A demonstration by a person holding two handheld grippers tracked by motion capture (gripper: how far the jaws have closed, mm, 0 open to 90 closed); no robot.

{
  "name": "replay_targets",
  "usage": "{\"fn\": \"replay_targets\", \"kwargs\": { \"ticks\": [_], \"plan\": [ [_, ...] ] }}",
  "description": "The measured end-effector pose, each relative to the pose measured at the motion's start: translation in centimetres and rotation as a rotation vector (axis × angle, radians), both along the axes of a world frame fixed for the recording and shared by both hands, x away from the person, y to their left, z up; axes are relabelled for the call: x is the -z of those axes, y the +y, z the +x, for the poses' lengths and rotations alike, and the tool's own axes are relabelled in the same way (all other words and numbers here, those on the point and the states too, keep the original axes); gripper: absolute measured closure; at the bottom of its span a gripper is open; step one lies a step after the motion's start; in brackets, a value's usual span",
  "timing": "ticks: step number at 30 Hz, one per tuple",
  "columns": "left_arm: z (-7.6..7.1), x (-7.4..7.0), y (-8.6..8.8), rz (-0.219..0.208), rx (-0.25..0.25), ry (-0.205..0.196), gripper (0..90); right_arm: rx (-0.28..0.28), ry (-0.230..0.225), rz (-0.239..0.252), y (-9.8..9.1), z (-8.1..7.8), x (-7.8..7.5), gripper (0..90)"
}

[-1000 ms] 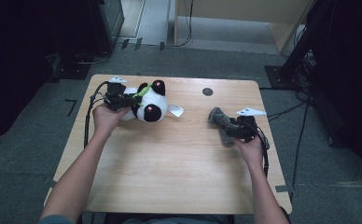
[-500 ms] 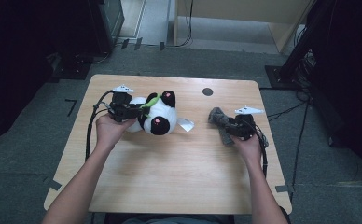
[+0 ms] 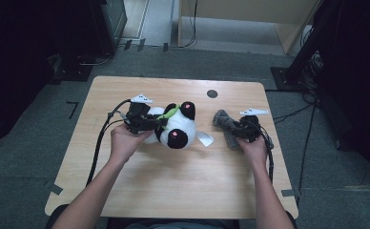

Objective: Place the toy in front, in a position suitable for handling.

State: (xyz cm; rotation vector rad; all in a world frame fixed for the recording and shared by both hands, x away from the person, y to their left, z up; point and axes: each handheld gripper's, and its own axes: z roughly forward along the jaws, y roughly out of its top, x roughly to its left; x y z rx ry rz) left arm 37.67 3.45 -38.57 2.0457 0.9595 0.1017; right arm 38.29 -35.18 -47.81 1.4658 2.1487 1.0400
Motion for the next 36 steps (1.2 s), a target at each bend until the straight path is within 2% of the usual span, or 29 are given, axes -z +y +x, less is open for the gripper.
{"fn": "replay_targets", "kwargs": {
  "ticks": [4, 8, 12, 16, 21, 23, 27, 31, 33, 36],
  "plan": [
    [-0.6, 0.3, -0.6, -0.025, -0.02, 0.003, 70.0, -0.004, 0.007, -0.01, -0.1, 0.1, 0.1, 61.2],
    [-1.0, 0.9, -1.0, -0.021, -0.029, 0.012, 69.9, -0.009, 0.007, -0.005, -0.1, 0.3, 0.2, 62.1],
    [-1.9, 2.0, -1.5, -0.015, -0.039, 0.02, 69.8, -0.019, 0.025, -0.008, 0.0, 0.7, 0.7, 64.1],
    [-2.2, 2.7, -2.0, -0.012, -0.038, 0.013, 69.2, -0.013, 0.025, -0.022, 0.1, 0.9, 0.9, 69.6],
    [-2.5, 3.8, -2.7, 0.0, -0.023, 0.007, 68.3, -0.011, 0.049, -0.035, -0.1, 1.2, 1.5, 73.9],
    [-2.5, 3.9, -2.7, -0.01, -0.032, -0.005, 67.7, -0.006, 0.054, -0.028, -0.2, 1.3, 1.6, 76.2],
    [-2.4, 4.1, -2.7, -0.019, -0.034, -0.018, 66.8, -0.007, 0.055, -0.021, -0.3, 1.2, 1.3, 80.2],
    [-2.2, 4.3, -2.8, -0.024, -0.04, -0.031, 64.8, -0.01, 0.044, -0.009, -0.1, 0.9, 0.6, 80.5],
    [-1.9, 4.4, -2.7, -0.042, -0.034, -0.013, 62.7, -0.009, 0.04, 0.032, 0.0, 0.5, -0.1, 80.6],
    [-1.9, 4.3, -2.6, -0.035, -0.023, -0.019, 58.7, -0.01, 0.05, 0.053, 0.2, 0.2, -0.8, 80.6]
  ]
}}
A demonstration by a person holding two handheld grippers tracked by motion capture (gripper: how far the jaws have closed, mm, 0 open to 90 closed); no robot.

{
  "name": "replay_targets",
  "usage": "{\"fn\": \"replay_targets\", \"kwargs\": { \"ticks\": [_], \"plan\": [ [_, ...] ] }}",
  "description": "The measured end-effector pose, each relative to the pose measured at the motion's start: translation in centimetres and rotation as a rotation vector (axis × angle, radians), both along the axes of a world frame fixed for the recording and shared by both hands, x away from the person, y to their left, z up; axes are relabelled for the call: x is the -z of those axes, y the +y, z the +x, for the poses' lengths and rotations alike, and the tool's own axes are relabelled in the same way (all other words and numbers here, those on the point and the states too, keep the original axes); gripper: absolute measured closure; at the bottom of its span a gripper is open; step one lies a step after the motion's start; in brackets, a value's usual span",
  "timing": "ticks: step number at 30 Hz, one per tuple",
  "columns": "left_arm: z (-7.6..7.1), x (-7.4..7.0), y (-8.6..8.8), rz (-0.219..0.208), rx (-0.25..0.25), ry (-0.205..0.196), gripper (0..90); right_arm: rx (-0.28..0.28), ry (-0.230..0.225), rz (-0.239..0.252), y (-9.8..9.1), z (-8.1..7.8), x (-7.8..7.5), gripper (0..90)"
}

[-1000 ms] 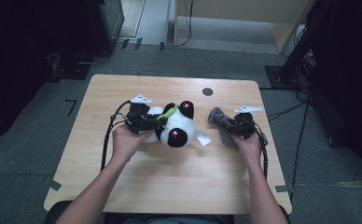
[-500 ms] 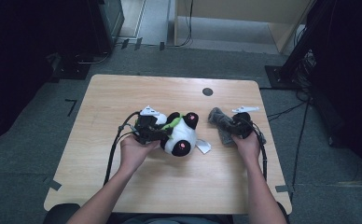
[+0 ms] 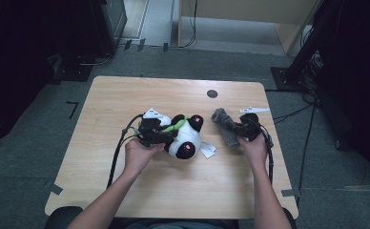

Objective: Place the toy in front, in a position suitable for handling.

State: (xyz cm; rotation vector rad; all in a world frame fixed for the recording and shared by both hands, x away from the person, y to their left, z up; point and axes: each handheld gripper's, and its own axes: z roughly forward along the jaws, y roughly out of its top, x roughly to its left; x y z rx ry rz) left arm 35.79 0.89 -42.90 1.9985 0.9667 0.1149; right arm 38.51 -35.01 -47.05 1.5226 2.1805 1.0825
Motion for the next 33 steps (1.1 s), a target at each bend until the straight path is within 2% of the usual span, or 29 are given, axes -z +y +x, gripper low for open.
{"fn": "replay_targets", "kwargs": {
  "ticks": [3, 5, 7, 13, 16, 24, 26, 30, 33],
  "plan": [
    [0.0, -0.2, 0.3, 0.0, -0.005, -0.019, 49.8, -0.012, 0.005, -0.005, 0.4, -0.2, -0.5, 81.0],
    [0.2, -0.3, 0.6, -0.029, 0.024, 0.01, 44.5, -0.018, 0.007, -0.008, 0.7, -0.4, -0.9, 81.1],
    [0.2, -0.4, 0.9, -0.04, 0.042, 0.019, 42.2, -0.025, 0.01, -0.004, 1.0, -0.7, -1.3, 81.1],
    [0.2, -1.0, 1.8, -0.059, 0.054, -0.01, 35.8, -0.042, 0.001, 0.006, 1.5, -1.4, -2.6, 81.1],
    [0.1, -1.3, 2.3, -0.05, 0.055, -0.035, 34.7, -0.051, -0.005, 0.009, 1.8, -1.5, -3.1, 81.0],
    [0.1, -1.8, 4.4, -0.052, 0.057, -0.055, 33.2, -0.081, -0.027, 0.009, 2.5, -2.1, -4.7, 81.0],
    [0.0, -1.7, 4.9, -0.054, 0.052, -0.066, 33.0, -0.087, -0.034, 0.006, 2.6, -2.2, -5.0, 81.0],
    [0.0, -1.5, 5.9, -0.042, 0.045, -0.061, 32.2, -0.109, -0.027, 0.01, 3.1, -2.2, -5.6, 80.9],
    [-0.1, -1.3, 6.5, -0.027, 0.036, -0.083, 31.2, -0.118, -0.033, 0.012, 3.4, -2.3, -6.1, 80.5]
  ]
}}
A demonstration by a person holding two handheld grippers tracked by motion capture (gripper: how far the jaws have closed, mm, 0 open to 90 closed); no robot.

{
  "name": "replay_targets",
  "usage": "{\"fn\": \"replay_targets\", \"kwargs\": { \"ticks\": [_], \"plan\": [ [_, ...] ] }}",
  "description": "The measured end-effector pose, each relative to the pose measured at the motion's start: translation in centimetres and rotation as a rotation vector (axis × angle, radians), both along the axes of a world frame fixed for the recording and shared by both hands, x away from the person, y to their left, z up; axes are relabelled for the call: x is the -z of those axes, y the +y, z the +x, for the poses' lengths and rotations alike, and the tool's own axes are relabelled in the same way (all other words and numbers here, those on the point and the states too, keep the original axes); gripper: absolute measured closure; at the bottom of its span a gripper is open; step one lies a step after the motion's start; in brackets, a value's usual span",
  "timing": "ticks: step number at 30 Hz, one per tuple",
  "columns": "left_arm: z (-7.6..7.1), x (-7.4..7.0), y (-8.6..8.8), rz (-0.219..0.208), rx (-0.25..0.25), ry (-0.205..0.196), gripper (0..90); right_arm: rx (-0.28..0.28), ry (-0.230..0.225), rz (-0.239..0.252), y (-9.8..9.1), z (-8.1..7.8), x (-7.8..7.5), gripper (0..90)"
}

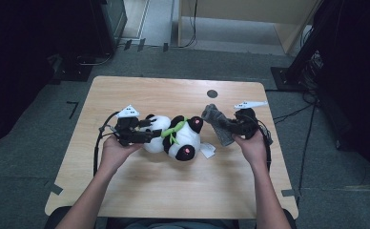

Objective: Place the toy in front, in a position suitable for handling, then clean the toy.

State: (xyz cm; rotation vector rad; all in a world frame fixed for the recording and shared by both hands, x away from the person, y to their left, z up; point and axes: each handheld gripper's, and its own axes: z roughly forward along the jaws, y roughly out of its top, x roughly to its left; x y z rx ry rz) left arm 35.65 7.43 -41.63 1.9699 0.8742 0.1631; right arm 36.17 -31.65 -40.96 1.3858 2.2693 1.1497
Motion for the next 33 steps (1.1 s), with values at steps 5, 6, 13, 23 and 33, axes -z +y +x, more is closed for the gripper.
{"fn": "replay_targets", "kwargs": {
  "ticks": [5, 6, 13, 23, 33],
  "plan": [
    [-0.2, 0.3, 0.9, -0.005, -0.001, -0.006, 30.3, -0.014, 0.005, 0.016, 0.2, 0.0, -0.9, 80.6],
    [-0.3, 0.4, 1.1, -0.004, -0.002, -0.006, 30.2, -0.016, 0.007, 0.014, 0.4, 0.0, -1.1, 80.6],
    [-0.8, 2.2, 2.4, 0.01, -0.016, 0.024, 29.6, -0.066, -0.035, 0.007, 2.2, -0.2, -3.5, 80.5],
    [-0.8, 3.1, 2.8, 0.004, -0.022, 0.0, 26.6, -0.163, -0.044, -0.002, 6.1, 0.5, -5.0, 80.3],
    [0.2, 4.8, 2.5, -0.021, -0.025, 0.039, 15.7, -0.228, -0.043, -0.005, 8.8, 1.8, -4.8, 80.0]
  ]
}}
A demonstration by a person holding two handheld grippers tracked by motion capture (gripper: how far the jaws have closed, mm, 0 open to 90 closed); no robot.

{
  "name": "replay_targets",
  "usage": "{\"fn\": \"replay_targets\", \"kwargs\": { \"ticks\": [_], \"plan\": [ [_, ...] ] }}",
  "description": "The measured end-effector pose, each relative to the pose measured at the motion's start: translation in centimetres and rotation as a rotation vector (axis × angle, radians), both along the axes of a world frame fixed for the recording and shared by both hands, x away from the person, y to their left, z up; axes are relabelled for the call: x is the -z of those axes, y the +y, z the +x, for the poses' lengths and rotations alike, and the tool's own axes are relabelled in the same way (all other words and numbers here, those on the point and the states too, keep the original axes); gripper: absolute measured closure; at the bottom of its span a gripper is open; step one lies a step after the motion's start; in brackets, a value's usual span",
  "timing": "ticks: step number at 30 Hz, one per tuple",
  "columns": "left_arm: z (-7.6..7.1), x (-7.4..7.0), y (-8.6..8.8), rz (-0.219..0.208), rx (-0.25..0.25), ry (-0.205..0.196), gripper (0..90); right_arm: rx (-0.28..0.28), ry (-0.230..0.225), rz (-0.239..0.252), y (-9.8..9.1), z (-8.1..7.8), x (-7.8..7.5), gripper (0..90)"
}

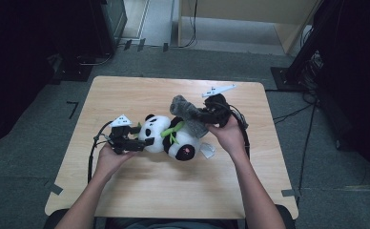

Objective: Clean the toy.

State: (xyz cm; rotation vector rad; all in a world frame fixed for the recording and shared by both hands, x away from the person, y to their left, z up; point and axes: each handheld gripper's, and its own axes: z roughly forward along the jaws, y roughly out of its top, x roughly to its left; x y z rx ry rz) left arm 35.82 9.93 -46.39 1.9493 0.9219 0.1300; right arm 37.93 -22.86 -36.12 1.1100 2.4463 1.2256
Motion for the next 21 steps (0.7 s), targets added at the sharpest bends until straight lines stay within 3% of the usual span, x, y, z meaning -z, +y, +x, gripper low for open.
{"fn": "replay_targets", "kwargs": {
  "ticks": [7, 12, 16, 21],
  "plan": [
    [0.1, 1.2, -0.6, 0.007, -0.004, -0.006, 8.1, -0.035, 0.001, 0.009, 1.6, 0.7, 0.5, 80.0],
    [-0.1, 1.7, -0.6, -0.016, -0.005, -0.044, 7.3, -0.063, -0.012, -0.003, 2.9, 1.0, 1.0, 79.5],
    [-0.4, 2.1, -0.7, -0.003, -0.002, -0.082, 7.5, -0.082, -0.022, 0.006, 3.7, 1.3, 1.3, 78.8],
    [-0.9, 1.9, -1.0, 0.052, -0.02, -0.096, 20.1, -0.105, -0.028, 0.045, 4.6, 1.9, 1.9, 78.5]
  ]
}}
